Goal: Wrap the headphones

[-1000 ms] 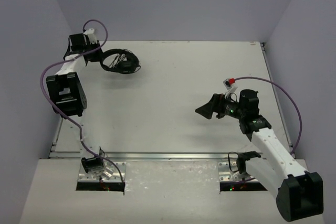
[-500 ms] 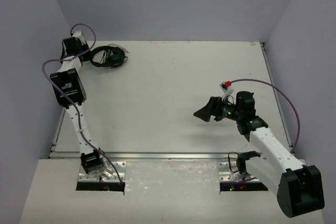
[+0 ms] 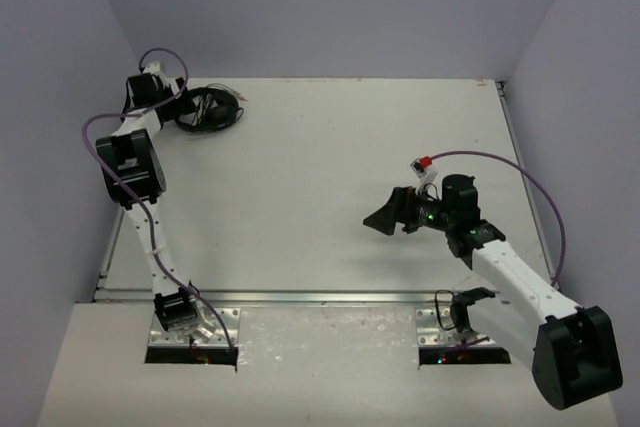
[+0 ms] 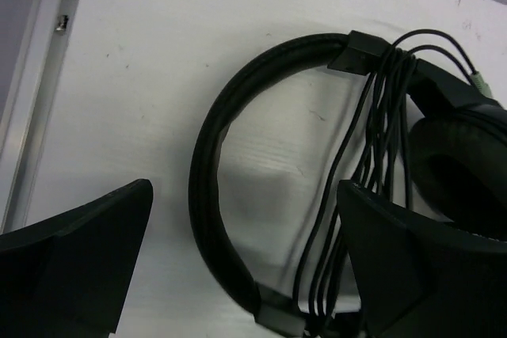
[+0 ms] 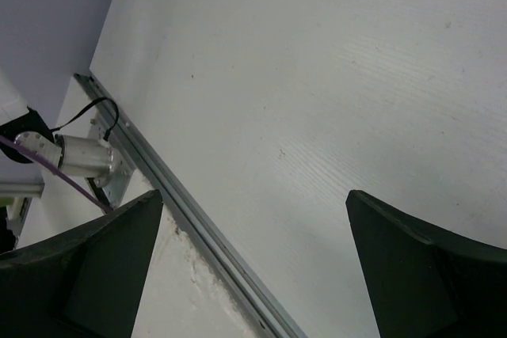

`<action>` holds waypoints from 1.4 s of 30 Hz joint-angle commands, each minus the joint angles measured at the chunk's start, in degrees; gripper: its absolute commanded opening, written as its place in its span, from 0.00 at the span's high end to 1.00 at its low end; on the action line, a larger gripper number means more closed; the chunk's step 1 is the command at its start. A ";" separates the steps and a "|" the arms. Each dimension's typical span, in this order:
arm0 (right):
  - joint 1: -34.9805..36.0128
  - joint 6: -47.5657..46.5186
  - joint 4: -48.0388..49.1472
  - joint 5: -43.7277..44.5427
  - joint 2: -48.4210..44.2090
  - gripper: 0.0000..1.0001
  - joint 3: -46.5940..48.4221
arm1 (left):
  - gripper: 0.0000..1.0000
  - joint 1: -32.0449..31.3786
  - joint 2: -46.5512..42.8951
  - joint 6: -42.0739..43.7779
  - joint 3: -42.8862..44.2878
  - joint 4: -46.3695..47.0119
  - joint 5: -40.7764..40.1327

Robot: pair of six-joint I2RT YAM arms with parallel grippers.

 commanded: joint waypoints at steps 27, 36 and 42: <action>0.40 -16.45 -46.04 38.31 -15.24 0.01 31.44 | 0.00 -9.83 -92.80 -20.39 -52.56 -19.63 -31.16; 0.40 -15.92 -49.46 41.46 -21.85 0.01 31.61 | 0.00 -13.26 -97.65 -24.16 -57.13 -27.71 -24.05; 0.40 -15.39 -50.43 42.42 -22.37 0.01 32.67 | 0.00 -16.69 -100.19 -20.95 -55.56 -30.28 -25.90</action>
